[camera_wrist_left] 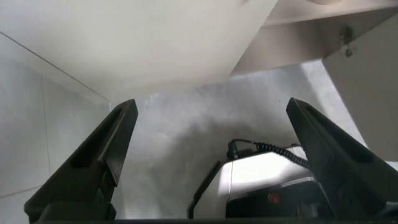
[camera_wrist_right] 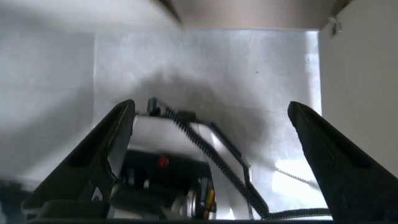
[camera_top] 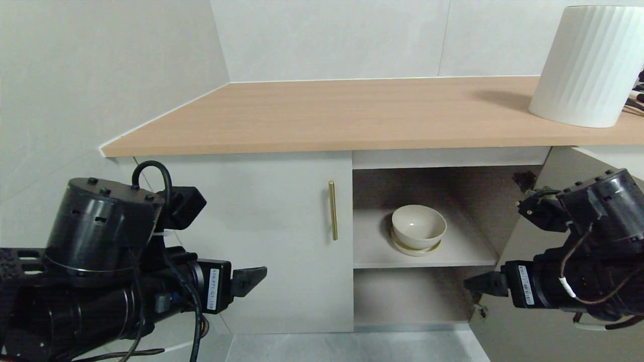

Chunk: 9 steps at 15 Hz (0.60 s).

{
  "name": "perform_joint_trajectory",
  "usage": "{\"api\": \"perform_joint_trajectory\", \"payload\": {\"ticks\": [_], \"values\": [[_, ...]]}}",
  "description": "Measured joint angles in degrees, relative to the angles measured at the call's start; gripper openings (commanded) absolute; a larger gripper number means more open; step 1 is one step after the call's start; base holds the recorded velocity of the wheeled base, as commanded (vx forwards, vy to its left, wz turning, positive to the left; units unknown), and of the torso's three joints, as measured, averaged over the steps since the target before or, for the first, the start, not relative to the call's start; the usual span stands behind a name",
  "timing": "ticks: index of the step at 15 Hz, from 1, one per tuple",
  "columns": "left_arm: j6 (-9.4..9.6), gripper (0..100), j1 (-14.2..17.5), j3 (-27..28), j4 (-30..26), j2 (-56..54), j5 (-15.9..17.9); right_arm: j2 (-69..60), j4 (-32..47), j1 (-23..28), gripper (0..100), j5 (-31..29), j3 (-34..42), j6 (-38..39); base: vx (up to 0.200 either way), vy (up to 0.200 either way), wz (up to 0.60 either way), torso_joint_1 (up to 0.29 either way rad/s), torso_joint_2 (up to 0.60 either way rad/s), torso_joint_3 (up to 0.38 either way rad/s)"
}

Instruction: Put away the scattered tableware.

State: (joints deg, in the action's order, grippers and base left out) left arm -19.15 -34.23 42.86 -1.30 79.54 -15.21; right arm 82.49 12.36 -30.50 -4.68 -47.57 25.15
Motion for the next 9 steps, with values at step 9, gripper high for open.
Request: {"api": "perform_joint_trajectory", "payload": {"ticks": [9], "values": [[-0.06,100,0.06,-2.57,2.19,1.22,-1.72,-4.22,0.33,-1.39,100,-0.51,2.23,-0.63,-0.2,0.0,0.0,0.002,0.0,0.002]]}}
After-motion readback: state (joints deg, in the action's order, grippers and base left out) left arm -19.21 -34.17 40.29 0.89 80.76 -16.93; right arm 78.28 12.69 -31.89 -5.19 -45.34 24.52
